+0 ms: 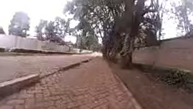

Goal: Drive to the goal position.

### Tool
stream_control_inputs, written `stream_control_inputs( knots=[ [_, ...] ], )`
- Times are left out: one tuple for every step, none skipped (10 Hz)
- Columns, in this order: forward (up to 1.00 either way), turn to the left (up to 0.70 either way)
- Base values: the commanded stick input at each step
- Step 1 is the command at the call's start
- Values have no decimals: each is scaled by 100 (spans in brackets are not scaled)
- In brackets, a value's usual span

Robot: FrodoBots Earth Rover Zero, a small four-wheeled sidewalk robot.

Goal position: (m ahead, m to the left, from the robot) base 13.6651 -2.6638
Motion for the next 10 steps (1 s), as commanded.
stream_control_inputs(
  knots=[
    [50,4],
    [50,1],
    [50,1],
    [50,4],
    [50,0],
    [50,0],
    [50,0],
    [50,0],
    [50,0],
    [50,0]
  ],
)
